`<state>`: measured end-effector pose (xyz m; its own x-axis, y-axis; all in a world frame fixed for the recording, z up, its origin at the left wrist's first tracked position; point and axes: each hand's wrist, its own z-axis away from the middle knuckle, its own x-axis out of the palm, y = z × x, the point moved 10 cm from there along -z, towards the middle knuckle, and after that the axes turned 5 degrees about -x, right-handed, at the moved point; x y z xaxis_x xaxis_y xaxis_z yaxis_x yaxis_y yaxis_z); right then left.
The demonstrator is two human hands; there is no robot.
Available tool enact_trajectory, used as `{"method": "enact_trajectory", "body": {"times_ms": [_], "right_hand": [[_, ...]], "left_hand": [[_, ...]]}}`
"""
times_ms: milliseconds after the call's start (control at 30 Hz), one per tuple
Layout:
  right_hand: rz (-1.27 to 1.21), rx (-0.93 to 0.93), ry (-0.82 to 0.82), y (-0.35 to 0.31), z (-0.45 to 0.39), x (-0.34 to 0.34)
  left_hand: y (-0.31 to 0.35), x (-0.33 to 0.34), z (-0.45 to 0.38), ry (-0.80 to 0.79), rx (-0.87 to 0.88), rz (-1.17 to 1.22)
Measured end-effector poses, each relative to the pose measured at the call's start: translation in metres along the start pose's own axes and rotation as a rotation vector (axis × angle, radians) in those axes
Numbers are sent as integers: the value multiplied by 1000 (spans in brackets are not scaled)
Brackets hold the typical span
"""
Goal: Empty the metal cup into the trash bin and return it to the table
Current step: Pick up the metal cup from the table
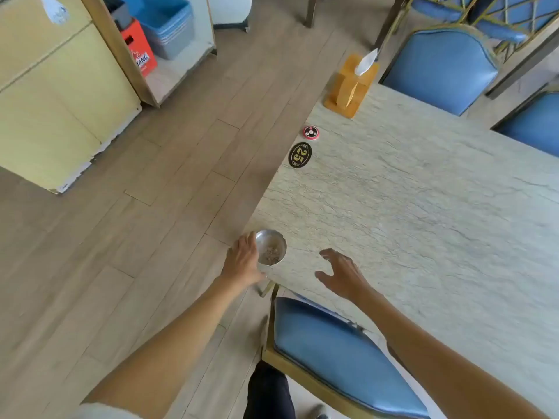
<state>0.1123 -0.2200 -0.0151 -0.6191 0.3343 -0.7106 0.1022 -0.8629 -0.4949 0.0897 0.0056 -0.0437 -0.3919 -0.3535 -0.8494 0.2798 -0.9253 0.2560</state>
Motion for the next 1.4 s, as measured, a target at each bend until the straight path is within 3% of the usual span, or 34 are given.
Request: {"method": "enact_trajectory", "body": {"times_ms": [467,667,833,967,1167,1400], "right_hand": [[-69,86,24,16,2,-6],[-437,231,149,39,19,-9],[-628,237,253,42,42,-13],[-764,255,323,50,72,-18],[-768,226,479,85,141,-38],[-1164,256,642,154,263,-31]], "left_hand": [[39,-4,-35,10,101,-74],[63,-24,-13,85,166,70],[105,-38,21,99,313,123],[144,-44,55,129,427,110],[203,-41,100,139,518,92],[302,-8,188,78,703,180]]}}
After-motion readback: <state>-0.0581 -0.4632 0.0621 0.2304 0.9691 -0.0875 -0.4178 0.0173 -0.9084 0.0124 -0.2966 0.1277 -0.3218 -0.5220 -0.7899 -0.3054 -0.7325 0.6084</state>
